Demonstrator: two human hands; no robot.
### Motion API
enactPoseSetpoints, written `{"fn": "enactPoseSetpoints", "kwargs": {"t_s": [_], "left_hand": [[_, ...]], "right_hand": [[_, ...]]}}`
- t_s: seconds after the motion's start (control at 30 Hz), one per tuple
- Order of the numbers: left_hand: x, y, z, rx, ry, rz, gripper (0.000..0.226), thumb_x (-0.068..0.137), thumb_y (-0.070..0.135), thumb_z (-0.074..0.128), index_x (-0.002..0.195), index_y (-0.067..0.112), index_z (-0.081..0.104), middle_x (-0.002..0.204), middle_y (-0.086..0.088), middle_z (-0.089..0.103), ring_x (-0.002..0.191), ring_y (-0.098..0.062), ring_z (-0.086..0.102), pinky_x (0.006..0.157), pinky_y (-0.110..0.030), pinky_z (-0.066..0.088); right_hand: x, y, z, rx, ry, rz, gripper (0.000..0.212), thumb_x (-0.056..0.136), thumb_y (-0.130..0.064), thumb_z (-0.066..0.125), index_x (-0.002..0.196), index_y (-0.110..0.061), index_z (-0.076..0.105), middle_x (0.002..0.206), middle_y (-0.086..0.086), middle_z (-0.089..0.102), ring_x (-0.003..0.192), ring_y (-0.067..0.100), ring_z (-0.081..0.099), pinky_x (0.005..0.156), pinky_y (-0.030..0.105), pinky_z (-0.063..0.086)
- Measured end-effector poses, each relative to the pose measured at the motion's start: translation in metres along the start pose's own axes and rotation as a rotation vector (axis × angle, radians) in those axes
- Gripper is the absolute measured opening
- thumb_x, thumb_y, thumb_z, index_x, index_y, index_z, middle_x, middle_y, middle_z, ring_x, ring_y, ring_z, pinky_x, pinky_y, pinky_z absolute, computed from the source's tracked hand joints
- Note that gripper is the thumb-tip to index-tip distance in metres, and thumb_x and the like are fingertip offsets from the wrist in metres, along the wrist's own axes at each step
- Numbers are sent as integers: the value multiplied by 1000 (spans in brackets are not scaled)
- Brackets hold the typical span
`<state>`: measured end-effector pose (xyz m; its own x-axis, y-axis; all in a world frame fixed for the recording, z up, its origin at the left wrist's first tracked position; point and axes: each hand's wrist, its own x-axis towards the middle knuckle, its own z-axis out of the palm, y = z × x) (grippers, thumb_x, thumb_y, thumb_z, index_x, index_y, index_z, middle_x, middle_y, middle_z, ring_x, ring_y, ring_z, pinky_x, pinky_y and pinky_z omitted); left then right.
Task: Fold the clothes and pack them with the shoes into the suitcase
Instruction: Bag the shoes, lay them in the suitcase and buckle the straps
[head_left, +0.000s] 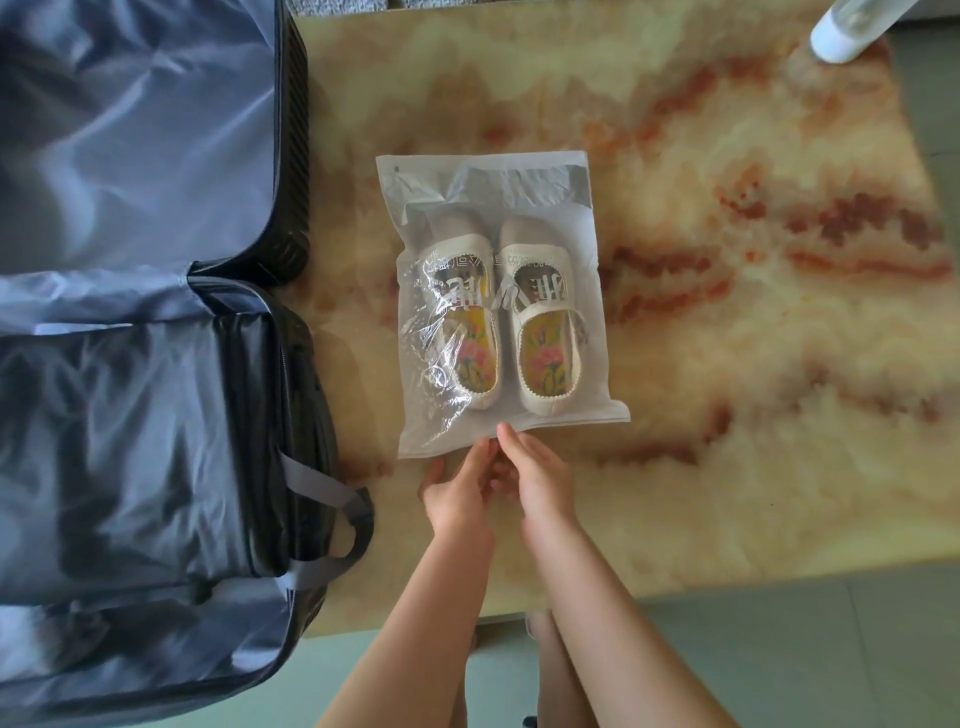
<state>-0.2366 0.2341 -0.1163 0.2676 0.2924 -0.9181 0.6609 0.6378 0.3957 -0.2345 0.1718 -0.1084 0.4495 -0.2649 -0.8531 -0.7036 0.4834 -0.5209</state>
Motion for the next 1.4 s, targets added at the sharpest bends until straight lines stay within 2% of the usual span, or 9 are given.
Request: {"fn": "enactPoseSetpoints", "kwargs": {"t_s": [0.1,0.2,0.33,0.53,0.7,0.83,0.97,1.17,1.4], "left_hand": [[3,1,2,1,-13,32,66,72,7,80,130,9,48,97,-15,72,79,-22,70,74,-30,55],[5,1,1,-1,18,46,63,70,6,80,126,8,51,92,-11,73,80,-19,71,78,-30,54],[15,10,-18,-23,101,74,71,75,10,77,135,9,39,104,-13,69,90,-18,68,87,-32,51],[13,23,-37,-20,48,126,73,80,0,72,139,9,31,111,-20,65,95,-23,67,99,-39,48],[11,27,-35,-29,63,156,69,79,-1,72,136,8,33,104,-17,66,88,-22,68,97,-40,49],[11,32,-31,24,60,166,73,74,2,77,135,7,35,93,-12,69,89,-23,69,97,-41,49],[0,35,-27,63,58,155,75,73,4,79,134,7,36,98,-11,70,91,-22,69,98,-40,48],[-20,46,-37,181,-201,75,73,80,0,72,139,-2,29,93,-14,69,88,-21,68,98,-43,48],[-51,77,-39,269,-345,79,64,91,11,62,144,2,26,117,-15,64,97,-20,67,91,-39,51]], "right_hand": [[3,3,15,114,112,47,9,83,-6,70,74,-5,69,67,10,65,58,18,58,51,23,48],[4,2,18,143,174,37,2,81,-1,71,82,0,71,71,8,65,64,18,59,63,24,52],[9,1,1,120,270,22,8,81,-8,73,88,-5,70,72,0,64,67,12,57,60,18,46],[8,-3,-10,98,221,21,7,80,-5,73,82,-9,68,75,1,65,69,13,61,72,23,48],[4,0,-8,125,221,40,9,80,-7,74,78,-14,68,83,3,70,92,22,68,95,39,50],[-2,-4,-4,184,257,33,9,81,-7,72,78,-15,68,84,0,70,98,22,67,95,41,50],[-7,-11,0,253,306,22,8,82,-7,71,81,-14,68,81,-2,69,98,21,68,96,40,48],[-19,-24,-7,276,267,-120,3,91,-19,63,89,-19,62,99,3,66,110,27,61,94,42,48],[-43,-72,-1,289,290,-288,6,94,-22,57,95,-16,55,116,8,61,110,20,57,98,41,45]]}}
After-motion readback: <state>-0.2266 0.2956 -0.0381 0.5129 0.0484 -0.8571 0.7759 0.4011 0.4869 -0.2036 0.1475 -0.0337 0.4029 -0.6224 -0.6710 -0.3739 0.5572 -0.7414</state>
